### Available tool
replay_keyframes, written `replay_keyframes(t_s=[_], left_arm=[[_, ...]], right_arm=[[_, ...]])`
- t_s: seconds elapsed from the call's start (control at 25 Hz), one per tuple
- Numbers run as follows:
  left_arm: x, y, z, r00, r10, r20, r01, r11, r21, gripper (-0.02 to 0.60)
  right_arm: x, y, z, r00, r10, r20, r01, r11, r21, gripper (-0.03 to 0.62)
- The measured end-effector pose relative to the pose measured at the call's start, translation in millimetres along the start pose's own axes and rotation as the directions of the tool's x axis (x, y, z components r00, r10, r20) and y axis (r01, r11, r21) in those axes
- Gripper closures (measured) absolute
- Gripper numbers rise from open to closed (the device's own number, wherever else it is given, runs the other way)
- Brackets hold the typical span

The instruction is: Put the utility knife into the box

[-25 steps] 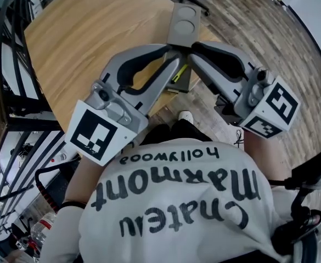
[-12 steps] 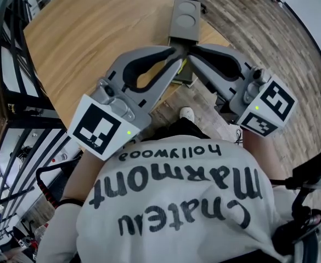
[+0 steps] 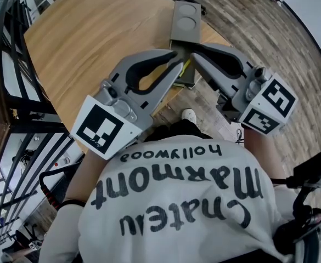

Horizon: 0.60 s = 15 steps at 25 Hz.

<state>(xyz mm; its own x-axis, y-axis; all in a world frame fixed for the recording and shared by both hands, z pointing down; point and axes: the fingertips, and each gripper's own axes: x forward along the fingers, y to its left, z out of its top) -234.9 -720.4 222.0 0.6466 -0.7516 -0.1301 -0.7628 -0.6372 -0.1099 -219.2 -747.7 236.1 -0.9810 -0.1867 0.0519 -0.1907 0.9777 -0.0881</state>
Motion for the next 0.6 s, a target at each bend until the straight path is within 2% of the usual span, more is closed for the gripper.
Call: replay_keyframes(t_s=[0.6], left_arm=[[3,20,-5,1.0,0.009,0.008,-0.008,1.0,-0.019,0.534]], right_arm=[[13,-14,-6,1.0,-0.016,-0.018,0.016,1.0,0.013,0.543]])
